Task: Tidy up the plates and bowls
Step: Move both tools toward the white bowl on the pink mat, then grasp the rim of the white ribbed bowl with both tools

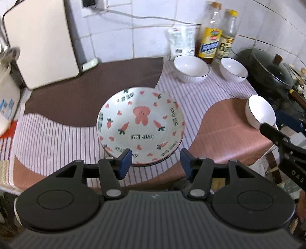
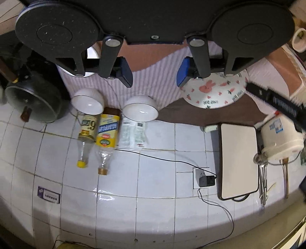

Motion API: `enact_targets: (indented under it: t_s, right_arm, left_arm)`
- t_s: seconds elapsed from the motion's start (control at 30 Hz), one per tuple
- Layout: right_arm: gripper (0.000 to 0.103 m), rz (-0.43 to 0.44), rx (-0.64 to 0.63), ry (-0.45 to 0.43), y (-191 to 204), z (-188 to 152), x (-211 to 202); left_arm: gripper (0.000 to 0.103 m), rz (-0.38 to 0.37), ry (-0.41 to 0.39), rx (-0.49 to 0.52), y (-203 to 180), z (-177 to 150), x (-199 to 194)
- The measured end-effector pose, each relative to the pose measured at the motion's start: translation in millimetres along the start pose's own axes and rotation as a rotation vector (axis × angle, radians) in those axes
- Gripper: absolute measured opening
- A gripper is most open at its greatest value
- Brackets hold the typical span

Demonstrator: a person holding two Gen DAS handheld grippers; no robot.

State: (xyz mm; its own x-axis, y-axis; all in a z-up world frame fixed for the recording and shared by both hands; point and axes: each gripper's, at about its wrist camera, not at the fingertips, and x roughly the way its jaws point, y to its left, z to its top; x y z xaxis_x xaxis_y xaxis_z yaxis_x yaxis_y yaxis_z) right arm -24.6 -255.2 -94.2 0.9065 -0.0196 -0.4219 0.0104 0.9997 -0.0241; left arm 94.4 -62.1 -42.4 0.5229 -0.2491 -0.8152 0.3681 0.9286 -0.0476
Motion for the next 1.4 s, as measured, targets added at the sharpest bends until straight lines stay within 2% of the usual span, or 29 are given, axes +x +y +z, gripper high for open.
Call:
enact_targets:
  t_s: [0.1, 0.3, 0.43, 0.57, 0.6, 0.7, 0.77, 0.87, 1.0, 1.17, 1.4]
  right_arm:
    - [0.061, 0.009, -0.025, 0.01, -14, -6, -9]
    - [0.069, 0.001, 0.02, 0.001, -40, -23, -18]
    - [0.072, 0.032, 0.07, -0.017, -53, -40, -18]
    - [0.075, 0.018, 0.104, -0.037, -62, -54, -15]
    - [0.077, 0.008, 0.111, -0.042, -65, -57, -14]
    - [0.094, -0.043, 0.118, -0.074, -73, -68, -9]
    - [0.094, -0.09, 0.106, -0.094, -77, -75, -3]
    - [0.095, -0.156, 0.102, -0.069, -84, -84, 13]
    - [0.099, -0.187, 0.144, -0.064, -97, -97, 33]
    - [0.1, -0.216, 0.132, -0.04, -107, -112, 60]
    - [0.1, -0.266, 0.182, 0.0, -125, -135, 93]
  left_arm:
    - [0.061, 0.004, -0.037, 0.052, -10, 5, -9]
    - [0.071, -0.024, -0.067, 0.105, -31, 12, -16]
    - [0.074, -0.056, -0.068, 0.141, -47, 16, -7]
    - [0.074, -0.096, -0.054, 0.168, -65, 20, 10]
    - [0.074, -0.109, -0.05, 0.169, -69, 21, 15]
    - [0.08, -0.105, -0.068, 0.174, -81, 22, 31]
    - [0.08, -0.101, -0.07, 0.158, -87, 24, 48]
    - [0.08, -0.073, -0.084, 0.161, -98, 25, 73]
    - [0.08, -0.065, -0.103, 0.194, -118, 27, 97]
    - [0.083, -0.105, -0.141, 0.213, -147, 33, 113]
    - [0.086, -0.195, -0.126, 0.181, -179, 44, 138]
